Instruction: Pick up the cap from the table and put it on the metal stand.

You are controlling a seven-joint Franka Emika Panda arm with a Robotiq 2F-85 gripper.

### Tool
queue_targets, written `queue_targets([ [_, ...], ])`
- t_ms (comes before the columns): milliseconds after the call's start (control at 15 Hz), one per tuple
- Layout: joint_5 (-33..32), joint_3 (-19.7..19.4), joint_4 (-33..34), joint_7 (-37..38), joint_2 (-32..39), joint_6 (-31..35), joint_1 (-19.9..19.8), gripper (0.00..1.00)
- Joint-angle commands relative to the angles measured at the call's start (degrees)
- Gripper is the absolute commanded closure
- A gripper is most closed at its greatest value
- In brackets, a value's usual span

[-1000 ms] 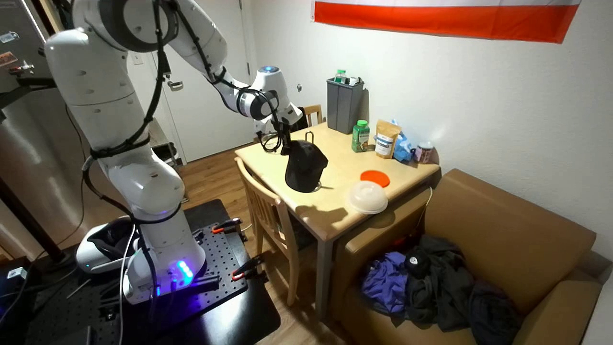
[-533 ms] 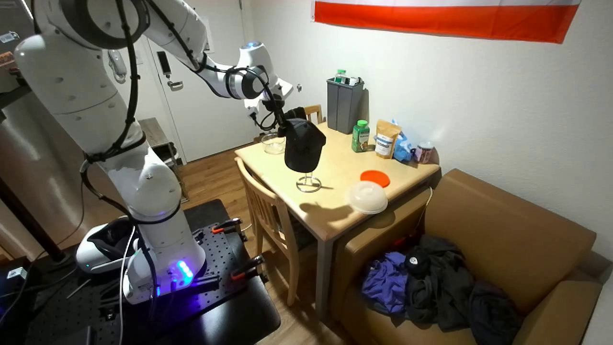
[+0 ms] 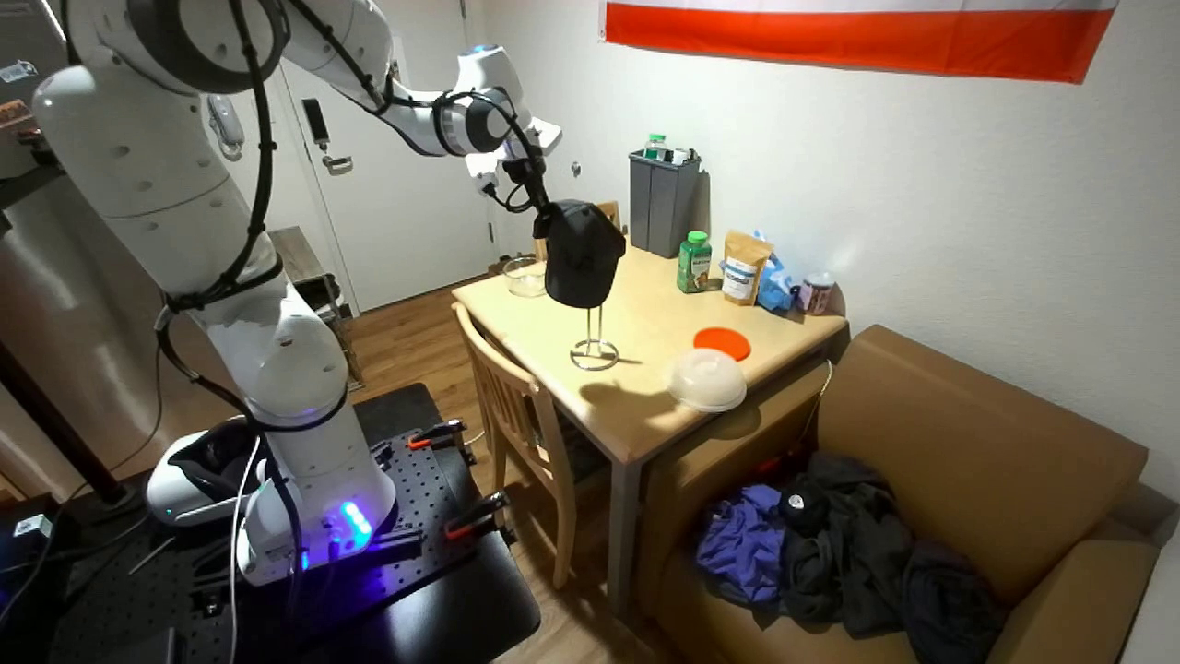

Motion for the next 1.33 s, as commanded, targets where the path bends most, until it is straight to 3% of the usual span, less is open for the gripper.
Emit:
queue_targets([
  [0, -2.01, 1.16, 7.93, -1.68, 6.13, -4.81, -0.36, 0.99],
  [400, -6.88, -0.43, 20.57, -1.48, 17.15, -13.14, 1.89, 0.99],
  [733, -6.44, -2.66, 29.69, -2.29, 24.77, -18.87, 4.51, 0.99],
  [1267, -5.05, -5.74, 35.83, -2.92, 31.39, -23.75, 6.91, 0.99],
])
